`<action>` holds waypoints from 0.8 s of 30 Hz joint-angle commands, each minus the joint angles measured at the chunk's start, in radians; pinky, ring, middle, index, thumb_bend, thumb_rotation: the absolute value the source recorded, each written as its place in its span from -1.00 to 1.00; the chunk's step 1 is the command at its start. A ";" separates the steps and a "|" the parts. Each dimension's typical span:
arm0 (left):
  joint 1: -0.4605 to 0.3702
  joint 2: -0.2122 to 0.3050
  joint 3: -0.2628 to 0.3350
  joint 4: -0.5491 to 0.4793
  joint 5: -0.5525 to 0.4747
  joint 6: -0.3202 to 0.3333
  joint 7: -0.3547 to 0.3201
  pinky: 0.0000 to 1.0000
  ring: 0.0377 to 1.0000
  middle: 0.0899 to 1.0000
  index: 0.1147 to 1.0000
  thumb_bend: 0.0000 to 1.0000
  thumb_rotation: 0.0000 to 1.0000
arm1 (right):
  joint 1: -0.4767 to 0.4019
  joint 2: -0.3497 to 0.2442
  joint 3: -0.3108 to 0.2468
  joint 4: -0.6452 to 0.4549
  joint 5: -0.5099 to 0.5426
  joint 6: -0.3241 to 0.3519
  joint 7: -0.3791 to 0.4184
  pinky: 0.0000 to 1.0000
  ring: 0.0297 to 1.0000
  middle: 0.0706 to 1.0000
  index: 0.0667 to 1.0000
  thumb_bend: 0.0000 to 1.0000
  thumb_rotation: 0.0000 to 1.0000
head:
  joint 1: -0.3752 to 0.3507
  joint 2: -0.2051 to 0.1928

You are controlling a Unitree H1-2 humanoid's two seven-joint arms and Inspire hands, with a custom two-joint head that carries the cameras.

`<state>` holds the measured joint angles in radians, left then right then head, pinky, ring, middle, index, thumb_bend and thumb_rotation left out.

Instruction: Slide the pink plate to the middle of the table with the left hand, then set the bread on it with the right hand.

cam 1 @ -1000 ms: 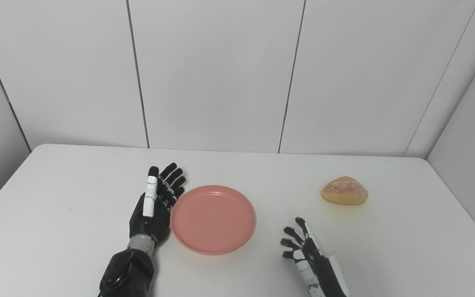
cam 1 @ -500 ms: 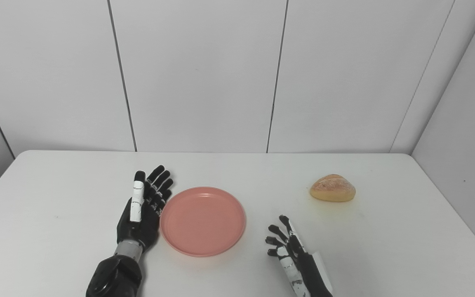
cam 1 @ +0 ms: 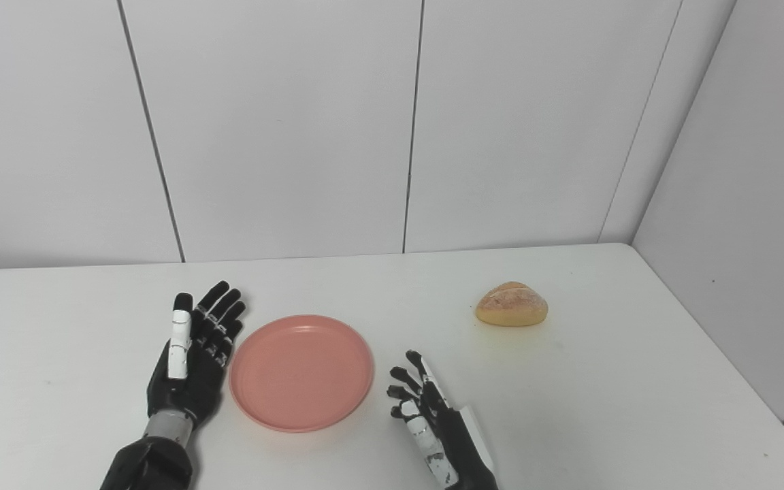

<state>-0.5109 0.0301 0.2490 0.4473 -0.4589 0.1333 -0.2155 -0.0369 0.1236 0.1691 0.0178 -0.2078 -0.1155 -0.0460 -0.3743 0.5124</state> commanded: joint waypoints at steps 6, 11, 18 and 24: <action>-0.007 0.018 -0.003 0.044 0.001 -0.018 -0.010 1.00 0.83 0.72 0.51 0.73 0.44 | 0.035 0.000 -0.005 0.009 -0.073 -0.099 -0.082 0.54 0.65 0.79 0.90 0.55 1.00 | 0.002 -0.013; -0.011 0.026 0.012 0.067 -0.008 -0.018 -0.013 1.00 0.82 0.69 0.53 0.77 0.43 | 0.035 0.010 -0.028 -0.068 -0.136 -0.115 -0.154 0.50 0.64 0.78 0.84 0.54 1.00 | 0.001 -0.014; -0.011 0.023 0.005 0.069 -0.001 -0.023 -0.016 1.00 0.82 0.71 0.59 0.73 0.47 | -0.019 -0.016 -0.076 -0.161 -0.115 -0.082 -0.148 0.57 0.67 0.77 0.84 0.53 1.00 | 0.011 -0.022; -0.012 0.019 -0.001 0.069 0.005 -0.028 -0.007 1.00 0.82 0.68 0.57 0.71 0.49 | -0.103 -0.085 -0.109 -0.238 -0.199 -0.006 -0.125 0.45 0.62 0.71 0.78 0.54 1.00 | 0.007 -0.025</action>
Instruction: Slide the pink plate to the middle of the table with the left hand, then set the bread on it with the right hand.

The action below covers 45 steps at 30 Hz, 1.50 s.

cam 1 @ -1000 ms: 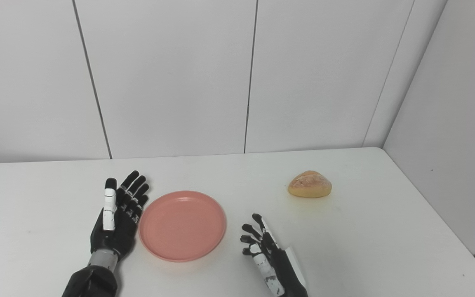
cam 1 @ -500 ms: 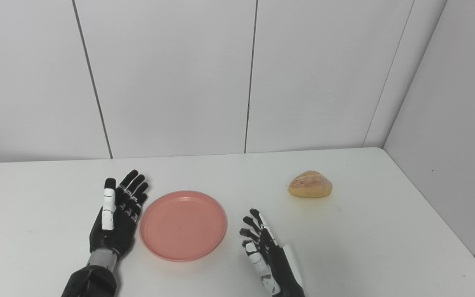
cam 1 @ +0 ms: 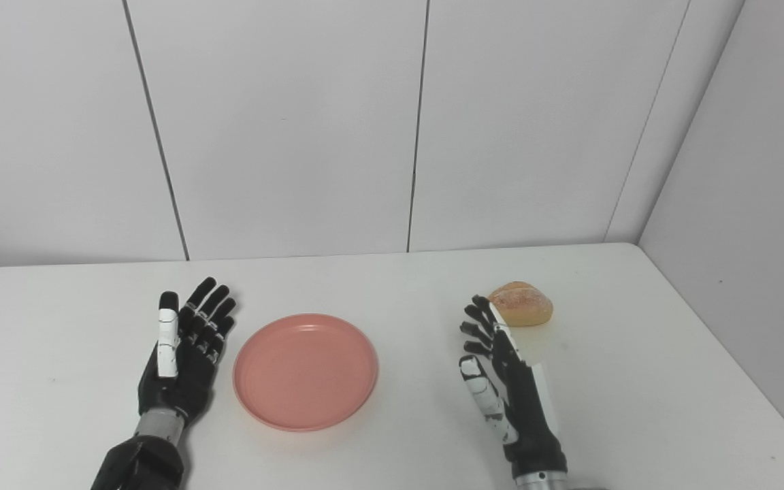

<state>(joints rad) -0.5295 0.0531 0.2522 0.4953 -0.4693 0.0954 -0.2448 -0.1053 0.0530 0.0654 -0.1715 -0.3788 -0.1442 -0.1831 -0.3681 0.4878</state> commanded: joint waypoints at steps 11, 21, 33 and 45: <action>0.013 -0.020 0.001 0.017 0.001 0.016 0.029 1.00 0.82 0.69 0.58 0.73 0.45 | -0.190 -0.151 -0.084 -0.041 0.017 0.086 0.075 0.37 0.57 0.61 0.65 0.62 1.00 | 0.001 -0.004; 0.014 -0.013 -0.004 0.024 0.003 0.010 0.017 1.00 0.81 0.69 0.61 0.74 0.47 | -0.284 -0.268 -0.071 -0.007 -0.139 0.150 0.112 0.39 0.51 0.50 0.43 0.73 1.00 | 0.003 -0.004; 0.013 -0.008 -0.006 0.014 -0.008 0.014 0.015 1.00 0.79 0.65 0.57 0.72 0.45 | -0.399 -0.436 0.013 0.192 -0.419 0.149 0.101 0.33 0.48 0.50 0.51 0.78 0.91 | 0.006 -0.004; 0.021 -0.007 -0.015 0.002 -0.009 0.023 0.007 1.00 0.79 0.66 0.62 0.71 0.48 | -0.472 -0.467 0.039 0.437 -0.459 0.167 0.034 0.29 0.46 0.50 0.52 0.81 0.77 | 0.015 -0.001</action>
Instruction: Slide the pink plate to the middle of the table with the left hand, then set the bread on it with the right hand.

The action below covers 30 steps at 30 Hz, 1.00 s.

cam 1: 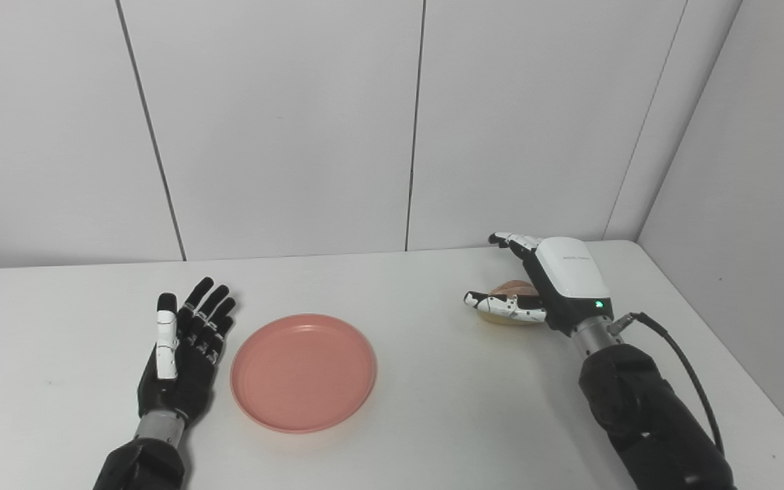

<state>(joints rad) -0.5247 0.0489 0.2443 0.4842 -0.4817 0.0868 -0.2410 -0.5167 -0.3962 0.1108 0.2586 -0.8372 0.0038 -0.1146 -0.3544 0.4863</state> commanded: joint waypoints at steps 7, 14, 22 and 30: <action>0.023 -0.002 -0.013 -0.004 0.003 0.036 0.001 1.00 0.78 0.64 0.61 0.70 0.50 | -0.124 -0.021 0.024 0.157 -0.004 0.042 -0.058 0.28 0.44 0.49 0.53 0.83 0.78 | 0.009 0.002; 0.025 0.001 -0.012 -0.003 0.000 0.037 -0.002 1.00 0.77 0.62 0.59 0.71 0.50 | -0.163 -0.025 0.039 0.259 0.018 0.051 -0.065 0.26 0.42 0.46 0.48 0.83 0.76 | 0.012 0.004; 0.027 -0.003 -0.008 -0.014 0.002 0.042 0.013 1.00 0.73 0.52 0.52 0.71 0.47 | -0.186 -0.033 0.050 0.321 0.043 0.051 -0.066 0.26 0.43 0.47 0.47 0.85 0.74 | 0.015 0.007; 0.027 0.000 -0.010 -0.013 0.000 0.048 0.006 1.00 0.73 0.52 0.55 0.70 0.49 | -0.169 -0.054 0.058 0.301 0.054 0.068 -0.053 0.29 0.46 0.48 0.49 0.86 0.73 | 0.013 0.008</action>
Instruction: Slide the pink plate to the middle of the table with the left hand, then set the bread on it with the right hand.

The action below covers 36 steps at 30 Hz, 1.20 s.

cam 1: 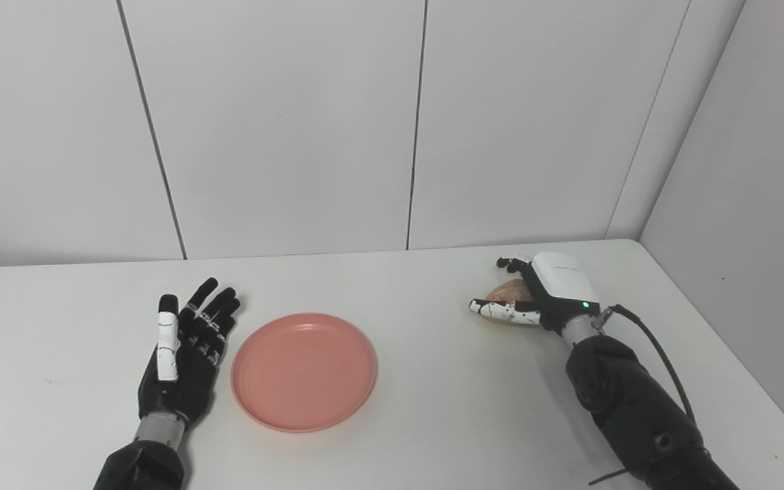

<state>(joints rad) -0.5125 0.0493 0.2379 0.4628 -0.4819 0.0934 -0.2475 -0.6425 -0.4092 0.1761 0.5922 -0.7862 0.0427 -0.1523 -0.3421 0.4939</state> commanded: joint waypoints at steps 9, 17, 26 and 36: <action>0.015 -0.001 -0.007 0.007 -0.006 0.047 0.008 1.00 0.73 0.55 0.61 0.69 0.47 | -0.020 -0.062 -0.007 -0.062 0.032 0.044 0.000 0.33 0.46 0.49 0.50 0.87 0.71 | -0.003 0.006; 0.010 0.003 -0.011 0.016 -0.004 0.047 0.004 1.00 0.71 0.53 0.62 0.72 0.48 | 0.001 -0.081 -0.005 -0.090 0.038 0.059 0.025 0.31 0.46 0.51 0.51 0.86 0.68 | -0.006 0.007; 0.013 -0.007 -0.008 0.008 -0.008 0.054 0.011 1.00 0.69 0.45 0.58 0.72 0.45 | 0.017 -0.089 -0.007 -0.096 0.048 0.084 0.045 0.34 0.49 0.53 0.52 0.85 0.64 | -0.004 0.012; 0.020 -0.005 -0.008 0.001 -0.007 0.058 0.012 1.00 0.70 0.45 0.60 0.72 0.45 | 0.007 -0.076 0.009 -0.057 0.055 0.096 0.050 0.35 0.49 0.53 0.49 0.87 0.62 | 0.001 0.015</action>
<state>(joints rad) -0.5111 0.0524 0.2351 0.4603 -0.4913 0.1036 -0.2551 -0.5913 -0.4620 0.1905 0.5486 -0.7365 0.1243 -0.0884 -0.3421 0.5093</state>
